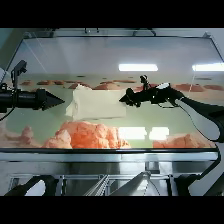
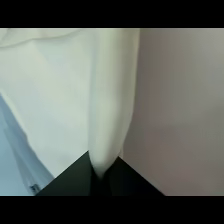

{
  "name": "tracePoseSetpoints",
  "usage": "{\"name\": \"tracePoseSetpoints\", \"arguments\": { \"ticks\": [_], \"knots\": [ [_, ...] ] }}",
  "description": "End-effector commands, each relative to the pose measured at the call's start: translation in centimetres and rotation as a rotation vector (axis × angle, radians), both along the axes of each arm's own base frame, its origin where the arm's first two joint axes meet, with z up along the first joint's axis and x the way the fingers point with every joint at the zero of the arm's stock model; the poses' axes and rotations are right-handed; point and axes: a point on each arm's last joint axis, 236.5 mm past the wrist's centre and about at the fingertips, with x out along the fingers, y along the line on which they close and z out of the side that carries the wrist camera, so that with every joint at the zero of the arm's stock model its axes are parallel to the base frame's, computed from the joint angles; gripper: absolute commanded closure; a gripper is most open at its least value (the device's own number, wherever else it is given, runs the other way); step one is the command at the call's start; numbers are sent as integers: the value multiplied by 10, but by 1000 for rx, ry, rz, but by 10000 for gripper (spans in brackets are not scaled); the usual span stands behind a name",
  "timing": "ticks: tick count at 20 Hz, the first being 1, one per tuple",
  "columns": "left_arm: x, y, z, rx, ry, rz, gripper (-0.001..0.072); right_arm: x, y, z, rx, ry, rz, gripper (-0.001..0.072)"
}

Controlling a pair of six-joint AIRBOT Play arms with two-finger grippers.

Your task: Fold the shirts.

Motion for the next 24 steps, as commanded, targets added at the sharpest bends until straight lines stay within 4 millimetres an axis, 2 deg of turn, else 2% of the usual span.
{"name": "tracePoseSetpoints", "arguments": {
  "ticks": [1,3,4,5,7,8,10,11,12,13,14,15,17,18,20,22,24],
  "knots": [
    [-4,-1,0,-5,11,-14,679,8,25,46,146,-73,32,699],
    [-8,-3,1,-9,19,-26,678,20,16,101,198,-182,18,701],
    [-8,-3,1,-10,21,-29,678,28,-1,134,189,-249,-11,702],
    [-8,-3,1,-10,21,-29,678,34,-28,162,165,-282,-56,702],
    [-11,-4,1,-10,19,-43,678,47,-118,213,59,-342,-221,701],
    [-12,-4,1,-11,21,-49,678,47,-172,239,-5,-369,-330,701],
    [-13,-5,1,-11,20,-58,678,22,-261,281,-97,-375,-520,701],
    [-13,-5,1,-11,20,-57,678,-1,-302,293,-144,-347,-605,701],
    [-13,-5,1,-11,19,-56,679,-28,-342,295,-205,-294,-686,701],
    [-13,-5,1,-11,19,-57,678,-59,-376,287,-279,-212,-760,701],
    [-14,-5,1,-11,20,-58,678,-98,-415,271,-380,-87,-852,701],
    [-14,-5,1,-11,20,-59,679,-139,-454,251,-494,48,-944,701],
    [-14,-5,1,-10,16,-65,678,-235,-524,216,-700,347,-1124,701],
    [-14,-5,1,-11,16,-65,678,-283,-547,202,-777,483,-1194,701],
    [-14,-5,1,-11,16,-64,679,-362,-575,180,-865,704,-1312,701],
    [-14,-5,1,-12,20,-61,678,-410,-599,166,-920,766,-1389,700],
    [-14,-6,1,-16,32,-54,679,-430,-615,152,-914,776,-1461,700]
  ]
}}
